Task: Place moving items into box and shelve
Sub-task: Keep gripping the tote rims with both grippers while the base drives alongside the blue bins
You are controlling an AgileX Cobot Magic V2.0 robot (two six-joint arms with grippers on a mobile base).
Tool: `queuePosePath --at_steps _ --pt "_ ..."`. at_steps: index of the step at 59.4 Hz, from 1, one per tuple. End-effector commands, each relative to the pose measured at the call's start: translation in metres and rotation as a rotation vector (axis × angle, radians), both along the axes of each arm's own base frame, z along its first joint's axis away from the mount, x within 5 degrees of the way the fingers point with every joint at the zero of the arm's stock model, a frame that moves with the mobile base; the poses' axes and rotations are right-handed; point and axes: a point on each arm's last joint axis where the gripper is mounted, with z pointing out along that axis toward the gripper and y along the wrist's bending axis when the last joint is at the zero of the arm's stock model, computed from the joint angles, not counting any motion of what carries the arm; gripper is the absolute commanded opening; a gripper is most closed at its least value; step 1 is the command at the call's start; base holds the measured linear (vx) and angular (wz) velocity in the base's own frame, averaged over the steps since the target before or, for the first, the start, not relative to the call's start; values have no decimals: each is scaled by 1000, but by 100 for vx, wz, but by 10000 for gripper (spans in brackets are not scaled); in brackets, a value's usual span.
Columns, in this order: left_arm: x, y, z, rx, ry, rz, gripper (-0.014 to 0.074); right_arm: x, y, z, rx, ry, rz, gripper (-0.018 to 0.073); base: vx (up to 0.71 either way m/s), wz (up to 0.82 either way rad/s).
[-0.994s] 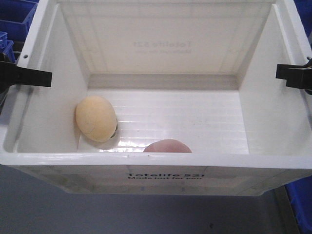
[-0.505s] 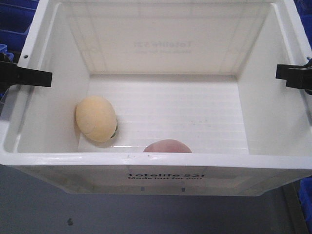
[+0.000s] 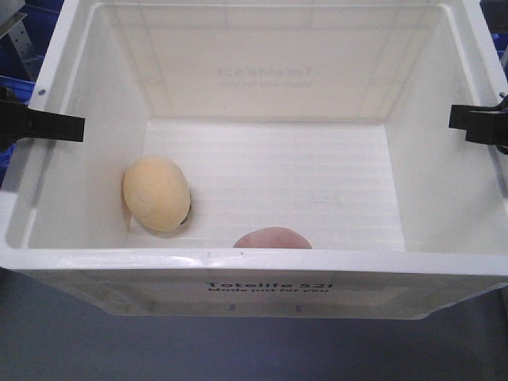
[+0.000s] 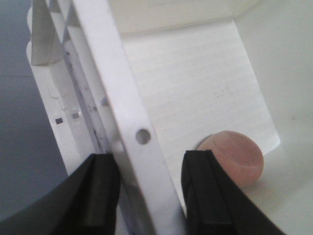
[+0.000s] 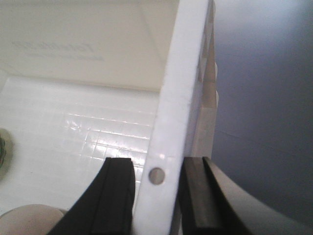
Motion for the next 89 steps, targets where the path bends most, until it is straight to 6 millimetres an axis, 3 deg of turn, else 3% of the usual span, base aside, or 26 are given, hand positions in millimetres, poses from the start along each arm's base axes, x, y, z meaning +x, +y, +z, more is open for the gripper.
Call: queuePosePath --at_steps 1,89 --pt "-6 -8 30 -147 -140 0 -6 -2 3 30 109 -187 -4 -6 35 29" --pt "-6 -8 30 -147 -141 -1 -6 -2 3 30 109 -189 -4 -6 23 51"
